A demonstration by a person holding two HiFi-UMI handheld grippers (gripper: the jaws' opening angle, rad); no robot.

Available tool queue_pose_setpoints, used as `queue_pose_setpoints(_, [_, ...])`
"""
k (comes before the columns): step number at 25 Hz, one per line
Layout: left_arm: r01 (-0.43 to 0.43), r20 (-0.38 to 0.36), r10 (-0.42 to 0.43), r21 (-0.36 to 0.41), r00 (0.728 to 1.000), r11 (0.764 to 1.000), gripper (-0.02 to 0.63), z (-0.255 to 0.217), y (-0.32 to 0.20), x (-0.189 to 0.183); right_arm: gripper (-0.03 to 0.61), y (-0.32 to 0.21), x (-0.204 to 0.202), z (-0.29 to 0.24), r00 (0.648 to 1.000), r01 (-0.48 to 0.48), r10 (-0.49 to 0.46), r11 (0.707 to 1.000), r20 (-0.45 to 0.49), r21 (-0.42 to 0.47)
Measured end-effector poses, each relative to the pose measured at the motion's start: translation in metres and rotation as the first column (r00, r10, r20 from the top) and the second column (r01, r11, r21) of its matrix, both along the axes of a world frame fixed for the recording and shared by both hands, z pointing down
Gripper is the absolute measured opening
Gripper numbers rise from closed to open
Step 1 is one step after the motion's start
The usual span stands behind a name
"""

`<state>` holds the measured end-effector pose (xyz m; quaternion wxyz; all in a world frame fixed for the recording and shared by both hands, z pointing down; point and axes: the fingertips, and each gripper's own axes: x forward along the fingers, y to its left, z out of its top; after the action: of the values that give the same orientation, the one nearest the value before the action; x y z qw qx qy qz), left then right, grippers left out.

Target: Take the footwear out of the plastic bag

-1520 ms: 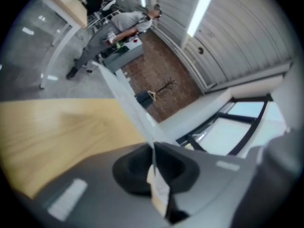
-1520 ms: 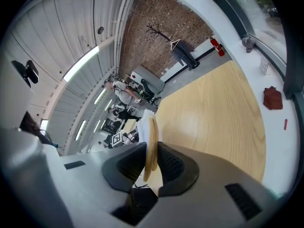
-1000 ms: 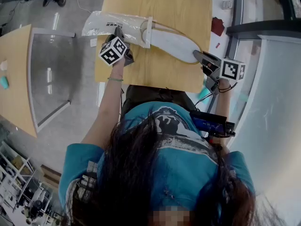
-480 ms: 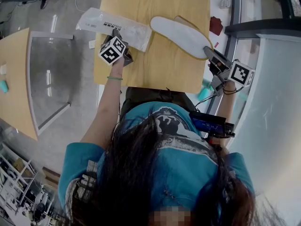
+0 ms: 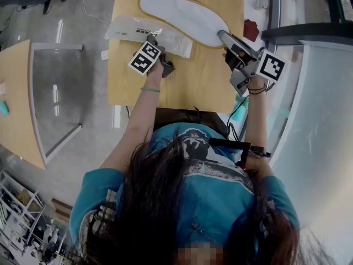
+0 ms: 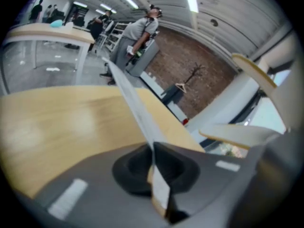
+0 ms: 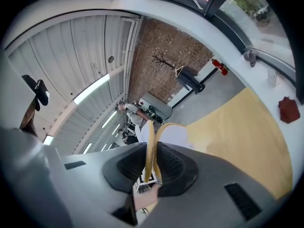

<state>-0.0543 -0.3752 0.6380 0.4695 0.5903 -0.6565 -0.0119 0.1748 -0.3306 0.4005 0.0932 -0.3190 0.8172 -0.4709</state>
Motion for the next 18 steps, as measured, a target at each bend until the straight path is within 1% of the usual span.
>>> queue_pose_setpoints(2, [0.040,-0.058,-0.040,-0.011,0.997,0.999,-0.001,0.004,-0.002,0.013,0.067,-0.011,-0.017,0.007,0.999,0.013,-0.012,1.000,0.036,-0.021])
queue_pose_setpoints(4, [0.057,-0.098,-0.058,-0.013,0.993,0.998,-0.002,0.005,-0.006,0.025,0.067,-0.018,-0.030,0.022,0.998,0.015,-0.012,0.998,0.063,-0.058])
queue_pose_setpoints(6, [0.057,-0.114,-0.057,-0.007,0.992,0.998,-0.002,0.005,-0.010,0.034,0.067,-0.022,-0.036,0.043,0.998,0.006,0.002,0.994,0.070,-0.113])
queue_pose_setpoints(7, [0.054,-0.115,-0.054,-0.003,0.992,0.999,-0.002,0.005,-0.012,0.038,0.067,-0.022,-0.036,0.058,0.998,-0.009,0.019,0.988,0.062,-0.157])
queue_pose_setpoints(10, [0.057,-0.124,-0.057,0.002,0.991,0.998,-0.001,0.006,-0.017,0.042,0.067,-0.018,-0.033,0.101,0.996,-0.077,0.089,0.947,0.026,-0.311])
queue_pose_setpoints(12, [0.058,-0.134,-0.057,0.007,0.989,0.998,0.000,0.007,-0.019,0.043,0.067,-0.016,-0.033,0.122,0.994,-0.097,0.111,0.924,0.017,-0.369])
queue_pose_setpoints(15, [0.039,-0.155,-0.037,0.009,0.987,0.999,0.000,0.009,-0.019,0.045,0.067,-0.009,-0.029,0.156,0.992,-0.128,0.106,0.892,-0.074,-0.433])
queue_pose_setpoints(18, [-0.016,-0.223,0.013,-0.014,0.975,1.000,0.002,0.015,-0.018,0.056,0.067,-0.004,-0.025,0.182,0.982,-0.161,0.092,0.871,-0.168,-0.465])
